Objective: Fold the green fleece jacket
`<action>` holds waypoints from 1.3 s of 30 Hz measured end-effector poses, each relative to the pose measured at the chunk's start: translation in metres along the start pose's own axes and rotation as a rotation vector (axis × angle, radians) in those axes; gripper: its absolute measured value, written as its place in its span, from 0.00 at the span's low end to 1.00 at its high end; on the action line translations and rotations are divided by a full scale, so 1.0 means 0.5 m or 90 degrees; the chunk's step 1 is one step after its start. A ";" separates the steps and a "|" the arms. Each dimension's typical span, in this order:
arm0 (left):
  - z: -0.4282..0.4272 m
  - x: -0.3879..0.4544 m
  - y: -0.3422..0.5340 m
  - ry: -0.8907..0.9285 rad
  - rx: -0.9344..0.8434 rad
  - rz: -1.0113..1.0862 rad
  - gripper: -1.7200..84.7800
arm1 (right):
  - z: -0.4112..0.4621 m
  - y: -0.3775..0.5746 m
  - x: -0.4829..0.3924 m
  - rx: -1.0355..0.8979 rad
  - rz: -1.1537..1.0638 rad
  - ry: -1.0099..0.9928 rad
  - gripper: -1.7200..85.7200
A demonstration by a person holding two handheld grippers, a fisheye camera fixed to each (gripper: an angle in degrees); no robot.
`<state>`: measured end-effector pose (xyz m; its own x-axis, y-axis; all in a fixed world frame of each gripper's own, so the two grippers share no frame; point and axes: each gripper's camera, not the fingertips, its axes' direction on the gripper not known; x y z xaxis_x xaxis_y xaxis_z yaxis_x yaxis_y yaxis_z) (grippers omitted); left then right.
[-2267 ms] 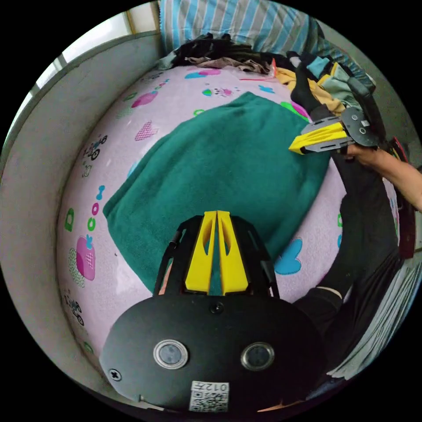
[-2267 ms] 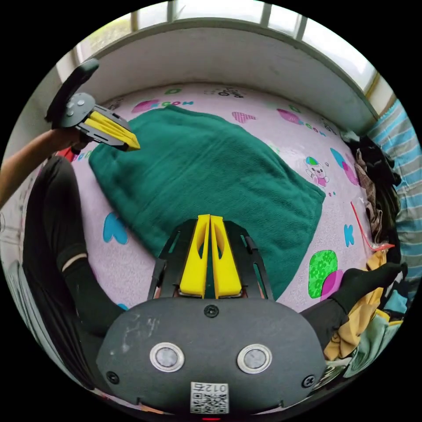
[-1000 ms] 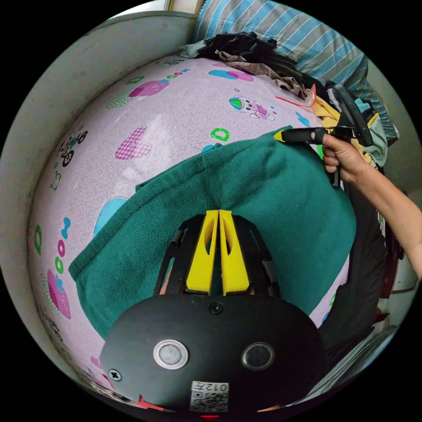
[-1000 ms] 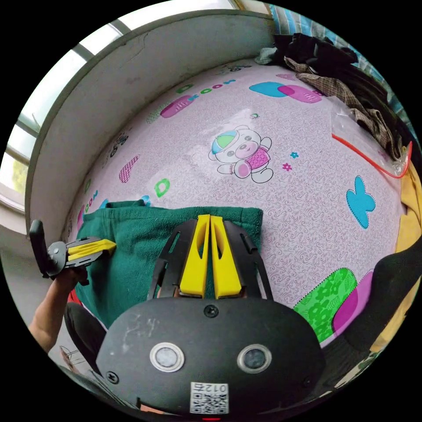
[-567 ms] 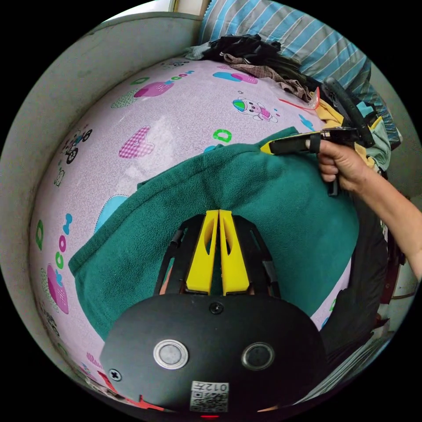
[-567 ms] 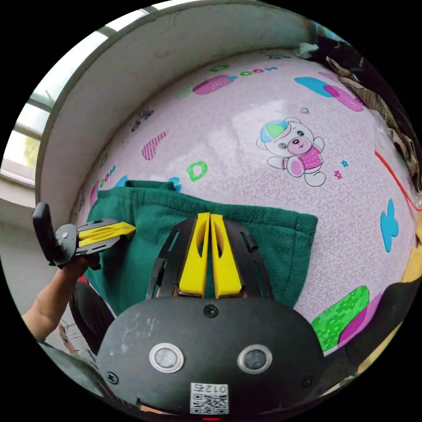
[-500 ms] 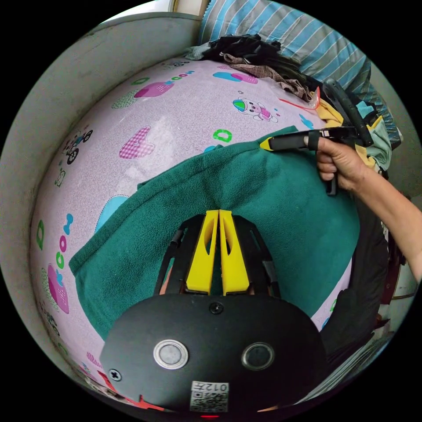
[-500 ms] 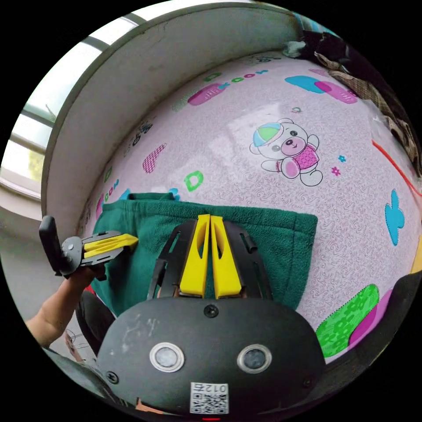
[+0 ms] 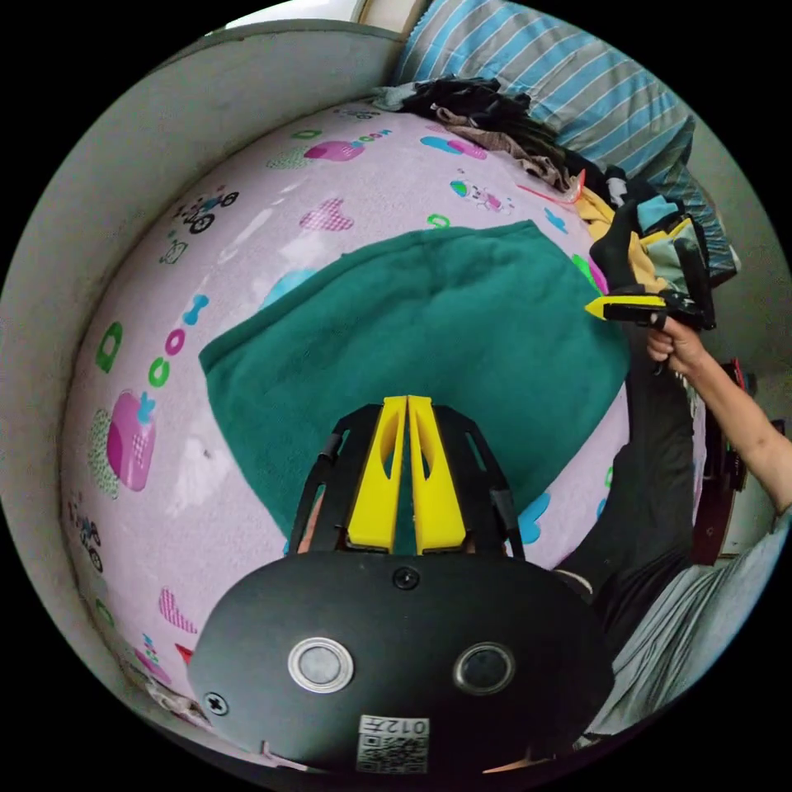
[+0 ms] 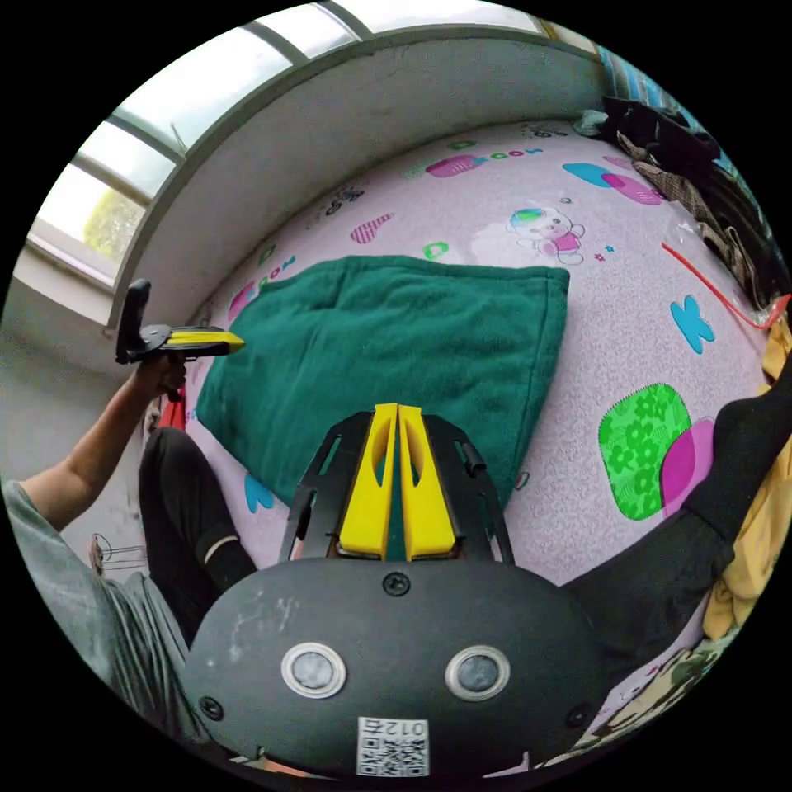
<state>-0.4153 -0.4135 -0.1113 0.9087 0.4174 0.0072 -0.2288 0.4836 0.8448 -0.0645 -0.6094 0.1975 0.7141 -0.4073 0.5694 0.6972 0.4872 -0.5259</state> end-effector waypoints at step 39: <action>-0.018 0.197 0.029 0.000 -0.065 0.063 0.02 | 0.009 -0.037 0.068 -0.210 0.116 0.084 0.06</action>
<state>-0.3323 -0.3585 -0.1031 0.8799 0.4668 0.0887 -0.3521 0.5150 0.7816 -0.0535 -0.6285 0.2295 0.8148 -0.4437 0.3732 0.5262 0.2954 -0.7974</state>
